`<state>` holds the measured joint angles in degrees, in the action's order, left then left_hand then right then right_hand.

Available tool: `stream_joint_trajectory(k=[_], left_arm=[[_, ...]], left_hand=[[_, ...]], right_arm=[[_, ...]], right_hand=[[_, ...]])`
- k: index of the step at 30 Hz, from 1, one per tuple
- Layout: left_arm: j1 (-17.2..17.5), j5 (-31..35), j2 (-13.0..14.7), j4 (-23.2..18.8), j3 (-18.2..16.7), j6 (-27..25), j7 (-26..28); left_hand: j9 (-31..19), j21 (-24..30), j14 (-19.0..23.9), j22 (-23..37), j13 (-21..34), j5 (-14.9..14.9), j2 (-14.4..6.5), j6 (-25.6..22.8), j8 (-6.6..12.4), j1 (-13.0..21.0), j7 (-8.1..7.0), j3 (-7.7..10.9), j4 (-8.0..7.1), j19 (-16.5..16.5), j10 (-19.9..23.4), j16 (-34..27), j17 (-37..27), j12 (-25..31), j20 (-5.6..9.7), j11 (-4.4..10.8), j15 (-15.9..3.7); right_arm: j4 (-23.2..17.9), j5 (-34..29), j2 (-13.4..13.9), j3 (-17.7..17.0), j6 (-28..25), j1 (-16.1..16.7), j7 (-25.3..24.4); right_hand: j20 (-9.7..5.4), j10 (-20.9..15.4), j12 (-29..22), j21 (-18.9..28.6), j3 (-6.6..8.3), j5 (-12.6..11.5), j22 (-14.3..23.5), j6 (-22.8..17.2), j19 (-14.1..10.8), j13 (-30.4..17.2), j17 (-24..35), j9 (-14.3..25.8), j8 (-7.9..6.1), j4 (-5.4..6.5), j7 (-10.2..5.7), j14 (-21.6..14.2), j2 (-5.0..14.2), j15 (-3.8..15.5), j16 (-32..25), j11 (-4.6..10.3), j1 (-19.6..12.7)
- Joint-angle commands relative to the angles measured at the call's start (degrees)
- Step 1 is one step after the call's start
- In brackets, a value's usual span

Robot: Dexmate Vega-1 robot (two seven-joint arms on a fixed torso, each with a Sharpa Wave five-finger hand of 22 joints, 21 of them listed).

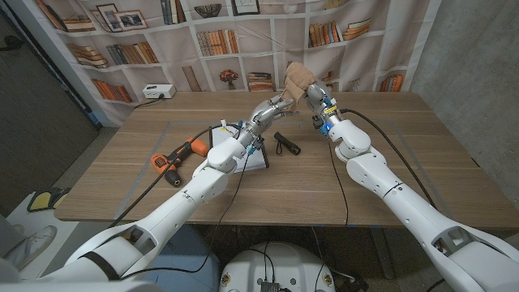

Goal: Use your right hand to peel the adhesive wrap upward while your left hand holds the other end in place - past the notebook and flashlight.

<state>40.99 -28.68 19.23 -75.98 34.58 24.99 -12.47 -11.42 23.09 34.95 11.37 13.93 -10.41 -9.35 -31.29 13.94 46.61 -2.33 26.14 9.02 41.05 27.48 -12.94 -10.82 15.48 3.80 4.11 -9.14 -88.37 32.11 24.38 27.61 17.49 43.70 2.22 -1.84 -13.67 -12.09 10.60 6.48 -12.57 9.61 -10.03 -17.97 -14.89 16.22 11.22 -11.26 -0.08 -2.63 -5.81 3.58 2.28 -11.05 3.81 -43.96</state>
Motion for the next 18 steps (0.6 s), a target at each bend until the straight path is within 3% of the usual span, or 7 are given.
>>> stream_joint_trajectory(k=[1, 4, 8, 12, 14, 18], left_arm=[[0.03, -2.72, -2.42, 2.33, -0.24, 1.30, -1.99], [0.46, -2.67, -2.55, 1.88, -0.37, 1.22, -1.26], [0.79, -3.16, -3.15, 1.99, -0.62, 1.57, -0.92], [1.37, -3.00, -3.44, 1.07, -0.79, 1.10, 0.66], [1.48, -3.24, -3.45, 0.72, -0.80, 0.69, 0.77], [1.53, -3.78, -3.70, 0.80, -0.81, 0.70, 0.40]], left_hand=[[-0.40, 0.55, 2.06, 0.22, 0.70, -0.35, -0.24, -3.52, 1.19, 0.93, 0.48, 0.93, -0.20, 0.34, 1.84, -0.74, -0.53, 0.83, 1.05, 0.34, -0.62], [-0.63, 0.74, 3.43, 0.41, 1.05, -0.43, -0.83, -5.07, 1.77, 1.55, 0.73, 1.09, -0.23, 0.11, 3.08, -1.71, -1.30, 1.38, 1.48, 0.50, -0.83], [-1.59, 2.34, 5.30, 1.90, 2.31, -0.47, -2.07, -8.12, 3.12, 4.32, -0.21, 1.67, -0.14, -0.12, 5.11, -4.25, -3.88, 2.49, 1.76, 0.54, -1.52], [-4.04, 6.62, 10.38, 5.21, 5.29, -0.12, -2.49, -12.39, 6.20, 8.74, 1.80, 3.53, -0.91, -0.08, 10.71, -9.18, -8.49, 5.43, 1.50, 1.32, -2.43], [-5.44, 8.69, 12.22, 6.87, 6.78, 0.08, -2.46, -13.43, 7.56, 10.34, 1.89, 4.09, -1.23, -0.40, 13.12, -10.95, -10.69, 7.02, 1.47, 1.28, -2.46], [-7.93, 11.77, 14.74, 9.16, 9.33, 0.08, -2.62, -10.31, 7.94, 12.08, 2.13, 5.18, -2.36, -0.94, 16.05, -12.98, -13.87, 9.80, 1.11, 1.58, -2.48]], right_arm=[[0.50, 0.16, -0.17, 0.10, -0.12, -0.15, 0.18], [0.44, 0.16, -0.08, 0.05, -0.16, -0.02, 0.09], [0.24, 0.23, 0.03, -0.08, -0.27, 0.23, -0.14], [0.11, 0.38, 0.20, -0.18, -0.38, 0.40, -0.11], [-0.04, 0.27, 0.35, -0.20, -0.48, 0.48, -0.22], [-0.02, 0.27, 0.46, -0.27, -0.39, 0.57, -0.16]], right_hand=[[-0.23, -0.11, 0.11, 0.04, 0.18, 0.22, 0.01, -0.59, 0.07, -0.07, 0.12, -0.05, -0.46, -0.15, -0.18, 0.21, 0.19, 3.79, -0.49, -0.34, 0.24], [-0.18, -0.11, 0.12, 0.05, 0.15, 0.23, 0.01, -0.70, 0.06, -0.05, 0.07, -0.05, -0.50, -0.17, -0.27, 0.17, 0.21, 3.77, -0.52, -0.29, 0.28], [-0.18, -0.11, 0.12, 0.06, 0.10, 0.23, 0.00, -0.79, 0.05, -0.01, -0.02, -0.05, -0.52, -0.20, -0.28, 0.21, 0.26, 3.71, -0.55, -0.38, 0.34], [-0.14, -0.14, 0.12, 0.06, 0.05, 0.23, 0.00, -0.85, 0.06, 0.03, -0.09, -0.05, -0.53, -0.21, -0.34, 0.23, 0.33, 3.75, -0.58, -0.55, 0.41], [-0.13, -0.15, 0.12, 0.07, 0.04, 0.23, 0.00, -0.91, 0.04, 0.05, -0.13, -0.05, -0.54, -0.22, -0.31, 0.24, 0.36, 3.77, -0.59, -0.48, 0.43], [-0.13, -0.16, 0.12, 0.08, 0.00, 0.24, 0.00, -0.99, 0.04, 0.08, -0.21, -0.05, -0.56, -0.27, -0.38, 0.24, 0.40, 3.66, -0.62, -0.42, 0.47]])
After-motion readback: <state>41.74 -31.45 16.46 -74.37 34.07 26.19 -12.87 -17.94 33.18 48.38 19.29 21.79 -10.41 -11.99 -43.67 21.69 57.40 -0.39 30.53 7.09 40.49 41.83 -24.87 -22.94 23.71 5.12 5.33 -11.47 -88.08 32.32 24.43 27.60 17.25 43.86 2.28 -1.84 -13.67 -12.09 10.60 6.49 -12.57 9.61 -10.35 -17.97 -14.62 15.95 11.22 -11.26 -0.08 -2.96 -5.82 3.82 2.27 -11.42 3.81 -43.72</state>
